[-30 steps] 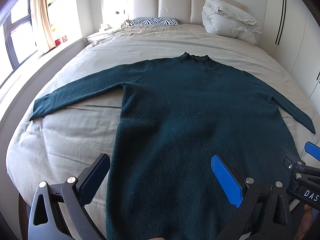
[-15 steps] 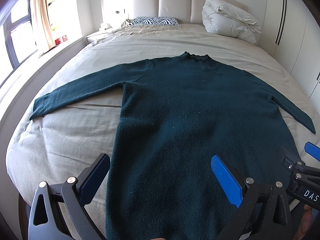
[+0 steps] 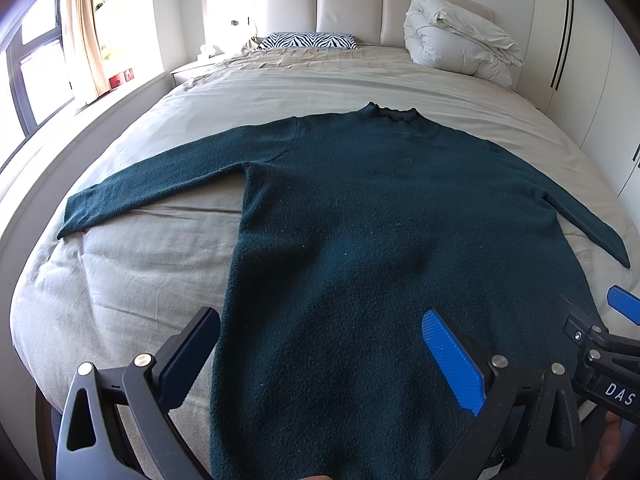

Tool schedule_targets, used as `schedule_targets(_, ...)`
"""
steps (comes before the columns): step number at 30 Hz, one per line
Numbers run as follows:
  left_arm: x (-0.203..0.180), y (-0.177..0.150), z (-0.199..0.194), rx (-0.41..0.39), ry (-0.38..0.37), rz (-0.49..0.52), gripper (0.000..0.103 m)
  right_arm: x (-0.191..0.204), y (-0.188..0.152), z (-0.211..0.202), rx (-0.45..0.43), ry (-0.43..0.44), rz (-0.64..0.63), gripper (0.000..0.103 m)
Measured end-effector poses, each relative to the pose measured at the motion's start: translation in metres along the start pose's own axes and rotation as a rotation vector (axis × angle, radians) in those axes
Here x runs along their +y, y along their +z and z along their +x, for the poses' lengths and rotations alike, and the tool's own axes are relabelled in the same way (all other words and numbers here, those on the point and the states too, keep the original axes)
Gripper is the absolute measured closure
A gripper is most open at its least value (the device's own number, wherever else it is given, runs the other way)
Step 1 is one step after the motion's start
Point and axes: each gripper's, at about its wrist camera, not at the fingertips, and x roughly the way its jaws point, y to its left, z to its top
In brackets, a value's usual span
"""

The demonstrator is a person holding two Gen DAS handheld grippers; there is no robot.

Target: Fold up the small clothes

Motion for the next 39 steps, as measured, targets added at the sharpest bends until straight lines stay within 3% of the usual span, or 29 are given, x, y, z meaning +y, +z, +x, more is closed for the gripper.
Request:
schedule_targets(36,-0.004,-0.009,0.0,0.016,-0.003,-0.01,0.0,0.004,-0.001,0.004,0.011,0.0,-0.003,0.0)
schedule_targets(39,0.0,-0.011,0.002,0.024,-0.034,-0.037,0.0,0.004,-0.001,0.004,0.011,0.004,0.001,0.0)
